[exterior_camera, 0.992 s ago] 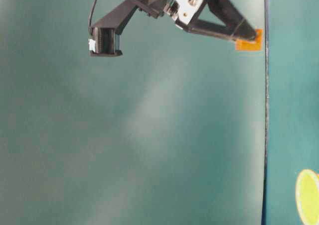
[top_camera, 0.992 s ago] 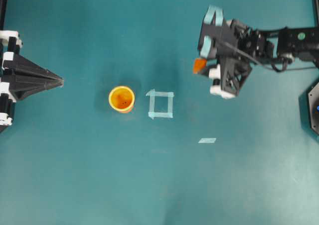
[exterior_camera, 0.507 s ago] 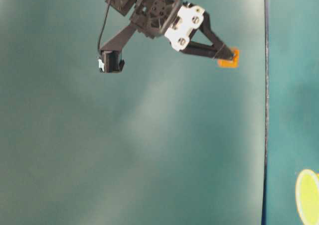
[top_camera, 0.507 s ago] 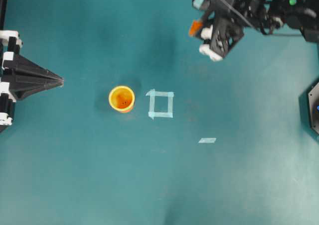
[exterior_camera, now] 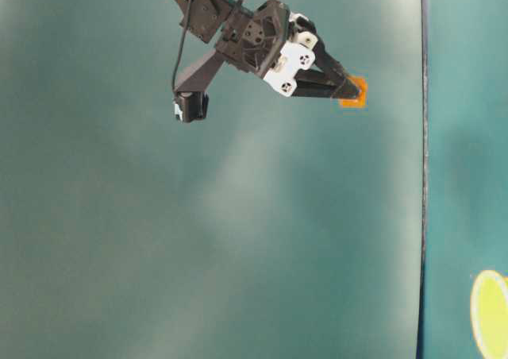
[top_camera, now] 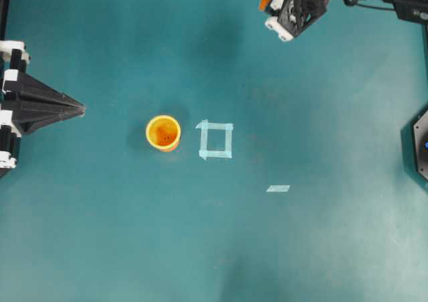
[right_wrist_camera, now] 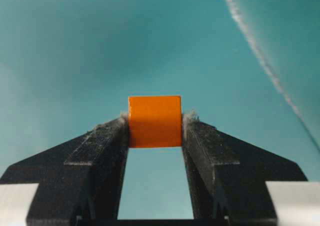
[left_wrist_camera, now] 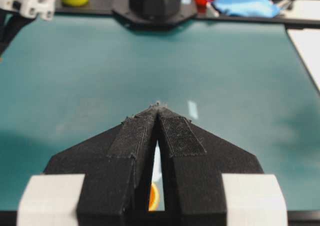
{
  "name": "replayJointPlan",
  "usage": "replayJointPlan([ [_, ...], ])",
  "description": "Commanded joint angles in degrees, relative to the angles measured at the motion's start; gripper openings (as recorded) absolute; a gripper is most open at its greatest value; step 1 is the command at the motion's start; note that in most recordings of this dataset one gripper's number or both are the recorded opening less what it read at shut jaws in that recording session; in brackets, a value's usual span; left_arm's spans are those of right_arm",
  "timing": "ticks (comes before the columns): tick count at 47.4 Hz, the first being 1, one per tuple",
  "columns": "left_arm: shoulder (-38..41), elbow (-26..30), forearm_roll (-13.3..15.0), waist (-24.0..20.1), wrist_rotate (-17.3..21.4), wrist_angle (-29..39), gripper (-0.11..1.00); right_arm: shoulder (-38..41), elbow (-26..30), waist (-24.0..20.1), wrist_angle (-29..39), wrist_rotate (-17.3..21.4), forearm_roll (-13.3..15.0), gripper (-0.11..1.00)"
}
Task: Move the block backward with right arm.
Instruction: 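Hold the orange cube raised near the far edge with the right gripper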
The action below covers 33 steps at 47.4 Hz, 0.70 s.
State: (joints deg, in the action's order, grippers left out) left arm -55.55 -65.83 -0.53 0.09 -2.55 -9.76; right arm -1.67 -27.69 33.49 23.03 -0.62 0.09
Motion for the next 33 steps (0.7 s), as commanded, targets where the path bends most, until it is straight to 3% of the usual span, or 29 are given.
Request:
replayJointPlan([
  [1, 0.18, 1.85, -0.09, 0.0, 0.09, -0.26, 0.02, -0.62, 1.93, 0.97, -0.09, 0.09, 0.09, 0.41],
  [33, 0.09, 1.93, -0.09, 0.09, 0.09, -0.26, 0.02, -0.09, 2.37, 2.64, -0.09, 0.0, 0.0, 0.41],
])
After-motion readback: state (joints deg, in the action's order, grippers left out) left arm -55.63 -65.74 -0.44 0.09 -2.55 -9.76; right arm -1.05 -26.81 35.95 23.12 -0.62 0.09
